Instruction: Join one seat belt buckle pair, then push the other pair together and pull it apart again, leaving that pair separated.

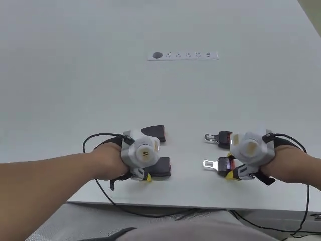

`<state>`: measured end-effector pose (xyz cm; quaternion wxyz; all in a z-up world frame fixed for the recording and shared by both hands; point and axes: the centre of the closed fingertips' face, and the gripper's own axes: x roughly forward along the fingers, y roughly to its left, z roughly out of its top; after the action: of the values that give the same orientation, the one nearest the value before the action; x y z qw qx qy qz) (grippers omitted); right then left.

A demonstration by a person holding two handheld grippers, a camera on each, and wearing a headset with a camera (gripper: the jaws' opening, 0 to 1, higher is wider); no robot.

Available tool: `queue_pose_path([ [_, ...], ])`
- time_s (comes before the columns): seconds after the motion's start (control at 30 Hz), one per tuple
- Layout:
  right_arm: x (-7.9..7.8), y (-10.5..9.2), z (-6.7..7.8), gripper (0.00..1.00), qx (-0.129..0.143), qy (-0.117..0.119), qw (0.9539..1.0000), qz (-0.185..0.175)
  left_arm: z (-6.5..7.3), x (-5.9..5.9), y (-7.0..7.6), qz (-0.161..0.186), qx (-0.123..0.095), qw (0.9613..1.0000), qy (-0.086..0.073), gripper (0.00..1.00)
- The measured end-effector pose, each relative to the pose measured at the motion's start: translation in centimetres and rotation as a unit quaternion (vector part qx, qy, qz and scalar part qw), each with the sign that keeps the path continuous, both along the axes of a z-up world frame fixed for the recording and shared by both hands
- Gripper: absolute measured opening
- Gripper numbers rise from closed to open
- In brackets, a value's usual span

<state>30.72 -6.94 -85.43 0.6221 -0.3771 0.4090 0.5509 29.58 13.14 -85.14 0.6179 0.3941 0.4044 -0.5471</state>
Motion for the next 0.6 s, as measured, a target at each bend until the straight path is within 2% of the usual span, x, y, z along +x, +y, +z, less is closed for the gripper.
queue_pose_path([
  [0.27, -0.04, -0.16, -0.21, 0.33, -0.011, 0.001, 0.9998, 0.015, -0.08, 0.17, -0.01, -0.008, -0.011, 0.9998, 0.013, 0.33],
  [0.47, -0.10, -0.18, -0.19, 0.33, -0.018, -0.001, 0.9996, 0.020, -0.22, 0.13, -0.01, -0.008, 0.000, 0.9998, 0.019, 0.33],
  [0.6, -0.13, -0.07, -0.15, 0.33, -0.020, -0.003, 0.9996, 0.019, -0.18, 0.03, 0.02, -0.004, -0.003, 0.9998, 0.020, 0.33],
])
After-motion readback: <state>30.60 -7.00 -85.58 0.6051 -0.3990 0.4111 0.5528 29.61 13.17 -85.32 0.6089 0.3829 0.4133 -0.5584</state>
